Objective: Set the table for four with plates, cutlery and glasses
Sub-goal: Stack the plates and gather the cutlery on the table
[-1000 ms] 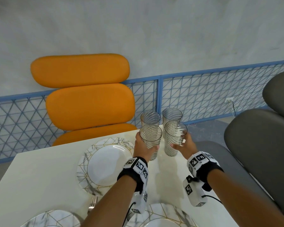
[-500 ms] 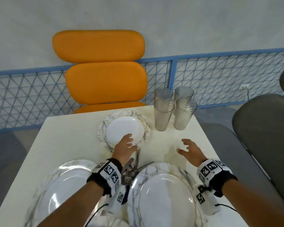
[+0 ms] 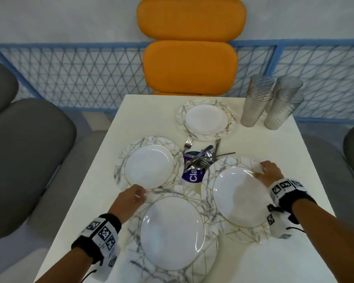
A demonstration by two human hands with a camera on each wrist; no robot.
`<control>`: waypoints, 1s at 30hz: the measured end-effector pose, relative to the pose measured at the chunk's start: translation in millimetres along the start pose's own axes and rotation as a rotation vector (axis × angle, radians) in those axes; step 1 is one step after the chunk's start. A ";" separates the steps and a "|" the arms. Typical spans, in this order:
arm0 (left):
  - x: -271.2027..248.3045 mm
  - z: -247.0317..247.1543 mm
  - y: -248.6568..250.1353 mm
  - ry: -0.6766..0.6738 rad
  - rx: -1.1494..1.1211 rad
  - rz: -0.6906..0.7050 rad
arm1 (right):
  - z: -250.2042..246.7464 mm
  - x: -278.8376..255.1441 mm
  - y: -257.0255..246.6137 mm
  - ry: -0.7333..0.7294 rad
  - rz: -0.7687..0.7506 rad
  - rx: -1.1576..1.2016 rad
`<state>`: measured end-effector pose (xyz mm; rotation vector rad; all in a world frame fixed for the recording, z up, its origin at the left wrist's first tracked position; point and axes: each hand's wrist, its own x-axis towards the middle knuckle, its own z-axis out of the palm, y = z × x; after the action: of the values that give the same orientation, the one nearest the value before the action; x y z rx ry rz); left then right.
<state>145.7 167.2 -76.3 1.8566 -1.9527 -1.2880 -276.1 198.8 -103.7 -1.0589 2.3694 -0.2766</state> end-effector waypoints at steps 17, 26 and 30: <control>-16.6 -3.7 43.0 0.026 -0.344 -0.063 | -32.4 -7.5 -17.5 -0.337 -0.106 0.412; 4.8 -10.2 61.1 0.243 -0.652 -0.130 | -1.5 -32.3 -85.3 -0.322 -0.064 0.634; 10.3 -20.3 47.8 0.295 -0.737 -0.129 | 23.7 -42.3 -125.6 -0.245 -0.070 0.526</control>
<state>120.9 142.2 -36.8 1.6636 -1.0198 -1.4063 -160.4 146.3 -59.3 -0.8622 1.8923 -0.7074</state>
